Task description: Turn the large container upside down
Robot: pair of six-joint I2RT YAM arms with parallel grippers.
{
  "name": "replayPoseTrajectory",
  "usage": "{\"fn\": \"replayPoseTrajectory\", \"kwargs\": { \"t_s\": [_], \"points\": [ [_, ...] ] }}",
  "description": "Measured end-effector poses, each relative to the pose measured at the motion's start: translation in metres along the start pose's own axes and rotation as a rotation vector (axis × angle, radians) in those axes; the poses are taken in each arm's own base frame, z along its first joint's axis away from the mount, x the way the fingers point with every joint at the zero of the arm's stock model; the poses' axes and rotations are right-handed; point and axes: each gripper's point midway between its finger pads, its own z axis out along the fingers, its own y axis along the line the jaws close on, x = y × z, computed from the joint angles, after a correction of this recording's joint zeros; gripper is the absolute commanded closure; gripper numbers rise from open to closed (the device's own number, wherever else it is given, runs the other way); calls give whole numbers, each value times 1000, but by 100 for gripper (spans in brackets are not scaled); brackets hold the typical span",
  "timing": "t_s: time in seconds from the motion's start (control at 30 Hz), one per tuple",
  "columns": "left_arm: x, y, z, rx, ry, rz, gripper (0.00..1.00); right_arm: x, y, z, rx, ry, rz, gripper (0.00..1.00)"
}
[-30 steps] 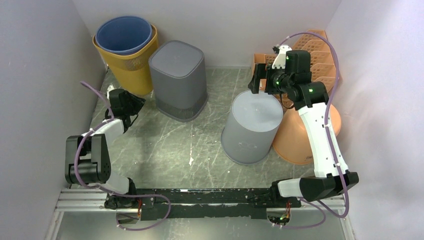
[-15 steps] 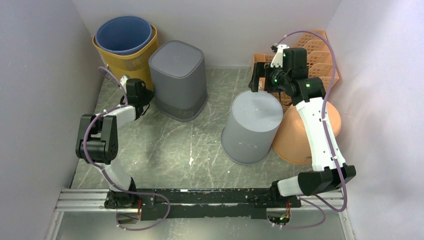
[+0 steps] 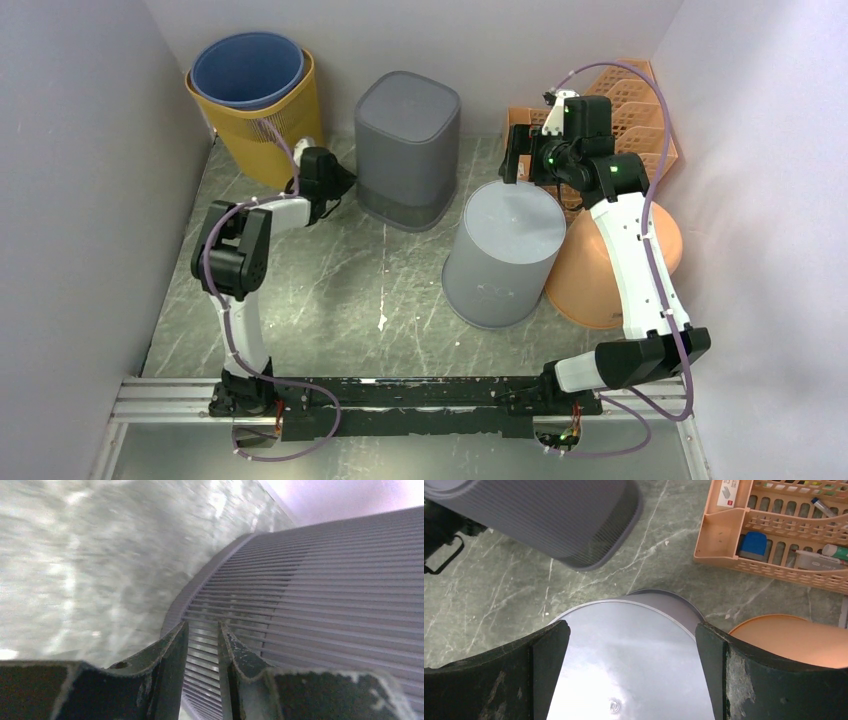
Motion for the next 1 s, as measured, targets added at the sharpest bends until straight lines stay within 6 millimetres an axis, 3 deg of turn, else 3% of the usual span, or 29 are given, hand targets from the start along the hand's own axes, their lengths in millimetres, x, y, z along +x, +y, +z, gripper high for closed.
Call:
{"fn": "replayPoseTrajectory", "kwargs": {
  "t_s": [0.4, 0.53, 0.67, 0.83, 1.0],
  "points": [
    [74, -88, 31, 260, 202, 47, 60, -3, -3, 1, 24, -14, 31, 0],
    [106, -117, 32, 359, 290, 72, 60, -4, -3, 1, 26, -24, 42, 0],
    [119, -121, 28, 378, 325, 95, 57, -5, -3, 0, 25, -30, 48, 0],
    [112, -109, 26, 351, 329, 98, 49, -4, -2, -1, 25, -33, 52, 0],
    [94, -98, 0, 276, 336, 119, 47, -2, -2, -2, 21, -37, 56, 0]
  ]
}}
